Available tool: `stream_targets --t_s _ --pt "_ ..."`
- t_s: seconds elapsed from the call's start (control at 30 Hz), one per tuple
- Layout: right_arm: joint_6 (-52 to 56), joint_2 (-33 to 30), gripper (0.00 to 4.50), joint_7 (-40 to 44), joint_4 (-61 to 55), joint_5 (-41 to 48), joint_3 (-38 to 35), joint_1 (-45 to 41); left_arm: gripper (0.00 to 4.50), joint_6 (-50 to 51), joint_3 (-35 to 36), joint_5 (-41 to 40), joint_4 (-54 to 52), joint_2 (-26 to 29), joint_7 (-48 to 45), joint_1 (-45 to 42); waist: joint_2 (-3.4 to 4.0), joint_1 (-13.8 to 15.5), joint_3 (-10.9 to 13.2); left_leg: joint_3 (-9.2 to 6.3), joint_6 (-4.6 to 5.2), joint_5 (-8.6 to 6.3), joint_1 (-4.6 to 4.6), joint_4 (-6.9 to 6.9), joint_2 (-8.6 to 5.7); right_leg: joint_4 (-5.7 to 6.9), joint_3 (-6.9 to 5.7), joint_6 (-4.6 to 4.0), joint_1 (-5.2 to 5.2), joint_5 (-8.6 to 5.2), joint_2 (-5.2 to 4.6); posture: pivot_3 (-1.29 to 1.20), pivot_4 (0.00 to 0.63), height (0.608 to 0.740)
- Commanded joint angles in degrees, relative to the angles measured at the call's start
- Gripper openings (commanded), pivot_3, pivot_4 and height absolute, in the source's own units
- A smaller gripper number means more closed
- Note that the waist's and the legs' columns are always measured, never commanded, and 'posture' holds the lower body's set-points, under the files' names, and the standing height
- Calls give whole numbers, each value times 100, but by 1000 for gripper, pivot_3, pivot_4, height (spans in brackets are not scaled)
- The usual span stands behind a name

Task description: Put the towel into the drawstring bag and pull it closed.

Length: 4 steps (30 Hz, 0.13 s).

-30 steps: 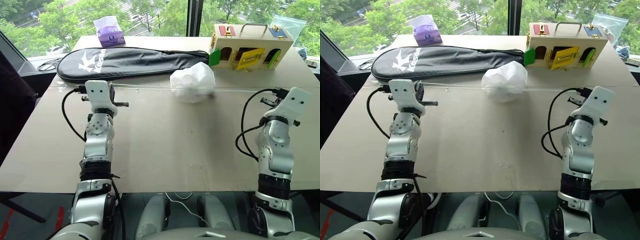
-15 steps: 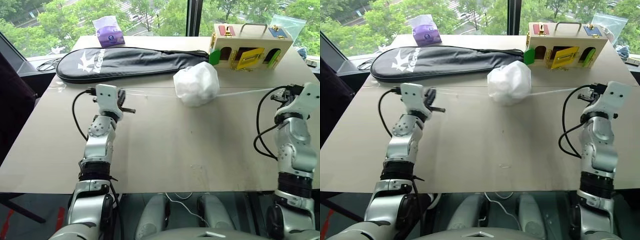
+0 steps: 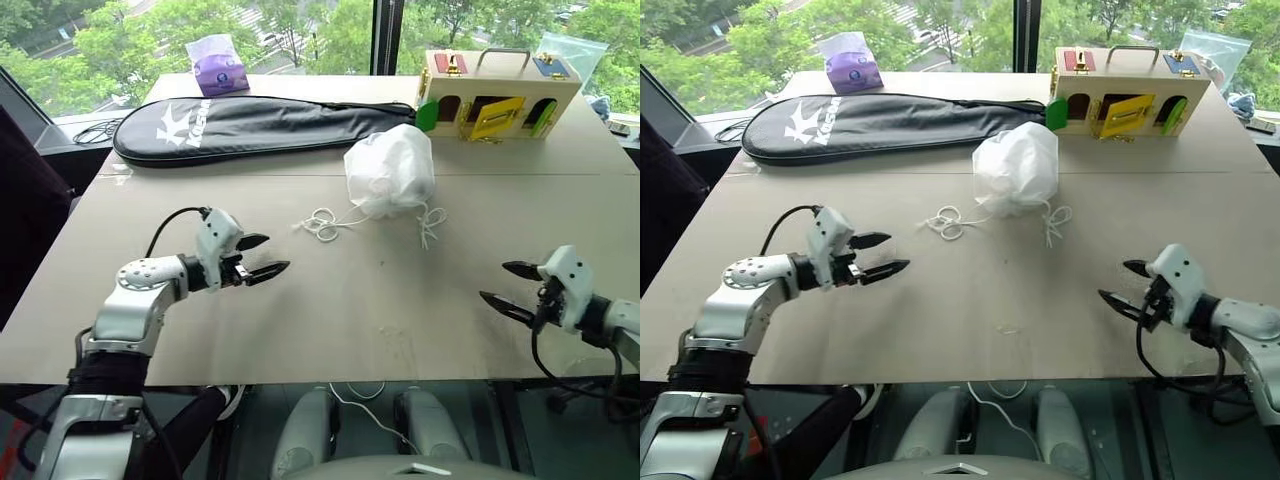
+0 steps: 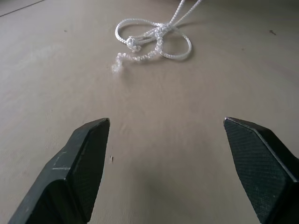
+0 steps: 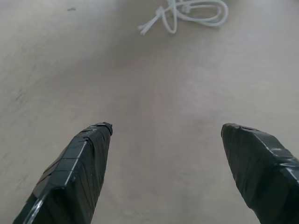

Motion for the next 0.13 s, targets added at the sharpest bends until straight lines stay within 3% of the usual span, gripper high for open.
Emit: stream_targets --t_s 0.03,0.13 --pt "-255 131 4082 373 130 363 -396 -41 4085 -154 92 -51 -339 91 -250 369 -1 26 0 -1 0 0 -1 -1 0 -1 -2 0 -1 0 -2 0 150 740" --pt "-239 307 4082 485 182 606 -529 -87 4085 -101 121 -102 -607 23 -171 538 -4 55 0 -12 0 -1 -5 -2 1 -2 -13 -1 -1 0 -15 0 150 740"
